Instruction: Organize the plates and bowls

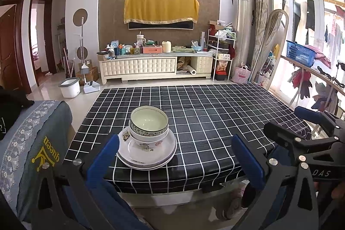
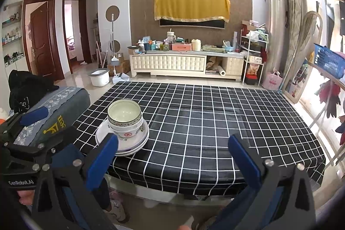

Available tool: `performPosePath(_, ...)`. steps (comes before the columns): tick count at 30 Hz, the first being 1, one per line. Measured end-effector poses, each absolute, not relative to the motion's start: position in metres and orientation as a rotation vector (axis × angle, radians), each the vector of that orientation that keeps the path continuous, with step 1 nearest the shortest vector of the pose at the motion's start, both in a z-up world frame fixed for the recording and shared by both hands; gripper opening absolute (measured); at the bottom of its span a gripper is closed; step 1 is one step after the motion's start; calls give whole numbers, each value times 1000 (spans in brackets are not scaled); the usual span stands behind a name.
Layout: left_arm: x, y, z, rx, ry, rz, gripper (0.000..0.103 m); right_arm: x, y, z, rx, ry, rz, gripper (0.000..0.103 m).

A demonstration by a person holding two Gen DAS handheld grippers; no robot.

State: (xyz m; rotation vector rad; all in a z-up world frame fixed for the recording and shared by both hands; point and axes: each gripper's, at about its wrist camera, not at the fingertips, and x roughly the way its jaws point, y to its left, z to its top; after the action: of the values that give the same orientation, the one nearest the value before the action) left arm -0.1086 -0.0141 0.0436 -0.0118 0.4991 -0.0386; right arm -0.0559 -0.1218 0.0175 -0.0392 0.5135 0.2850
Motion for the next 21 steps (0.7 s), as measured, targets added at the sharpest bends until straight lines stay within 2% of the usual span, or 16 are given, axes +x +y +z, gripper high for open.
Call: performPosePath(21, -112, -18, 44, -5, 496, -33, 103, -58, -128, 17, -21, 510, 284, 103)
